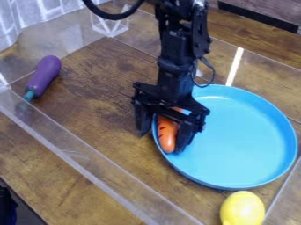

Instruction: Move the carrot to the left side

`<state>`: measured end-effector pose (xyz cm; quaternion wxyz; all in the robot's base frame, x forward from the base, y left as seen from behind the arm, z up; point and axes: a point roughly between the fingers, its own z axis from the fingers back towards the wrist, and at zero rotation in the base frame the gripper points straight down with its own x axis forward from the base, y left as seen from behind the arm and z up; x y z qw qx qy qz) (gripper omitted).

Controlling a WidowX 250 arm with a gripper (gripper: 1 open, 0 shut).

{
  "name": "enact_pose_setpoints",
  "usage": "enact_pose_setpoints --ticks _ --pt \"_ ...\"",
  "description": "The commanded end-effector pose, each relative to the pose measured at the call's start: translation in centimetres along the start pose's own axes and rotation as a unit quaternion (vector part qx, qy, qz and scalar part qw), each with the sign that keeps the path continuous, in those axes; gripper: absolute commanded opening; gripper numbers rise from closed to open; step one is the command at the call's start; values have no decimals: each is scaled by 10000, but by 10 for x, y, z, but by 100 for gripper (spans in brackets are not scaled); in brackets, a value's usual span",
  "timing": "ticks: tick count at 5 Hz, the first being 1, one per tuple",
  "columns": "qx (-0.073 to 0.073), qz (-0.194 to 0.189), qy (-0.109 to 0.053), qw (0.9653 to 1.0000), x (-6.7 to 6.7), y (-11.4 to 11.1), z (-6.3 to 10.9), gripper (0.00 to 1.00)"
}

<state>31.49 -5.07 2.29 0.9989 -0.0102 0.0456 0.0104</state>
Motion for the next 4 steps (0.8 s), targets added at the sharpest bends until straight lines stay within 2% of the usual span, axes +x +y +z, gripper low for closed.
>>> enact_pose_setpoints --ticks 1,4 --pt "-1 -170 -297 9994 11 -9 11 100" --pt "78 -299 -325 9990 22 -8 4 100"
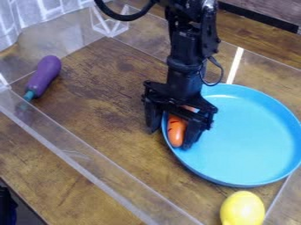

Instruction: Move the carrot to the left side

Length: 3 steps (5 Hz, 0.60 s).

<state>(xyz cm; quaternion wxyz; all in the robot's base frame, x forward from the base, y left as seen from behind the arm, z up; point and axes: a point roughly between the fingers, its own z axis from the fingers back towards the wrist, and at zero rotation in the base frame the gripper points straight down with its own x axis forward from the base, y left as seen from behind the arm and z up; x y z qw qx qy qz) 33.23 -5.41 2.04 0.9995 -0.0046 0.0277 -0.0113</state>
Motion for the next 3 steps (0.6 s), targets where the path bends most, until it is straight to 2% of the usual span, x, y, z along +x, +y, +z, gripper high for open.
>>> enact_pose_setpoints --ticks 1,3 --pt "24 -100 -126 9999 7 -2 3 100" --pt "48 -91 -44 9999 7 0 1 100"
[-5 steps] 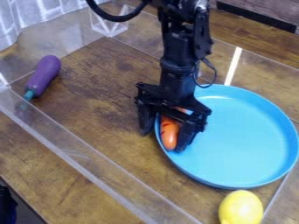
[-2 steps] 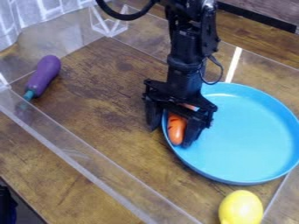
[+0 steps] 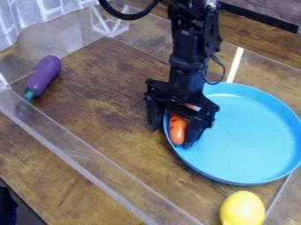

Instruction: Move the carrot to the left side

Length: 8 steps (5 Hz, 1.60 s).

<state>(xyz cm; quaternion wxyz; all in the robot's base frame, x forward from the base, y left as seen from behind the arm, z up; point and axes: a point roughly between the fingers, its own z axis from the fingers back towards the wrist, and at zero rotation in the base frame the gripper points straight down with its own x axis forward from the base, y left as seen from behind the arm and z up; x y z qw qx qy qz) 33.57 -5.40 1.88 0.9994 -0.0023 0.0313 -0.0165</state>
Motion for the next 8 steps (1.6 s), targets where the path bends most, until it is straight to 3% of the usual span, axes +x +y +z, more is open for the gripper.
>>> enact_pose_setpoints --ticks 1,2,6,7,8 --pt "39 -37 -37 10000 3 1 2 100" --pt "56 -28 -17 10000 5 2 2 0" --pt "244 -21 -154 9996 -1 19 34 0" --pt "301 2 -209 9993 -4 24 45 0" --pt "375 154 -337 9986 -6 45 65 0"
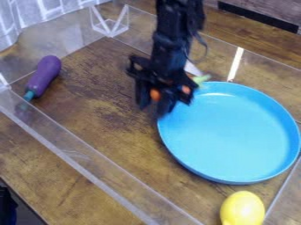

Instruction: Move the carrot to the left side

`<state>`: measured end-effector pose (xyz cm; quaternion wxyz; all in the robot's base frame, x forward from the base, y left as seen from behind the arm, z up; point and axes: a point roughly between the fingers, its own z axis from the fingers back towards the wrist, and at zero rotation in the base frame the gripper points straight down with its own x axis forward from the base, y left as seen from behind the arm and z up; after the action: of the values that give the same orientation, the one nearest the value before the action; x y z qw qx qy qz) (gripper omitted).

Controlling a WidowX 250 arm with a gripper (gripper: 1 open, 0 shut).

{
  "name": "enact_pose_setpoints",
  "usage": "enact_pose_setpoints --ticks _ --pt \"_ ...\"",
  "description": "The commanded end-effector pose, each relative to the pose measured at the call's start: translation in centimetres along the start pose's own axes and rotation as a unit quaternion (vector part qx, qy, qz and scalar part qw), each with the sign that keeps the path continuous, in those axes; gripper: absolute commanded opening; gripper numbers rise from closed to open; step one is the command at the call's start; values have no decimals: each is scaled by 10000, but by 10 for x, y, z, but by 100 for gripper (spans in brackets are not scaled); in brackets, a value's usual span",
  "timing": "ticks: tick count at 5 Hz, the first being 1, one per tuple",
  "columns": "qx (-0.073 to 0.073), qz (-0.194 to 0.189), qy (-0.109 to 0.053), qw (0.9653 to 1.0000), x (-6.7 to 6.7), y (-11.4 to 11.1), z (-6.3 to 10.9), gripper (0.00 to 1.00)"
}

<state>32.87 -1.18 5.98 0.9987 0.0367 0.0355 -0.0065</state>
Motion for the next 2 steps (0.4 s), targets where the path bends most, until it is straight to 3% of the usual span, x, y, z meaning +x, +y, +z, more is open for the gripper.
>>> enact_pose_setpoints --ticks 1,2 --pt "21 332 -467 9984 1 37 40 0" --pt "62 477 -403 9980 -4 64 31 0"
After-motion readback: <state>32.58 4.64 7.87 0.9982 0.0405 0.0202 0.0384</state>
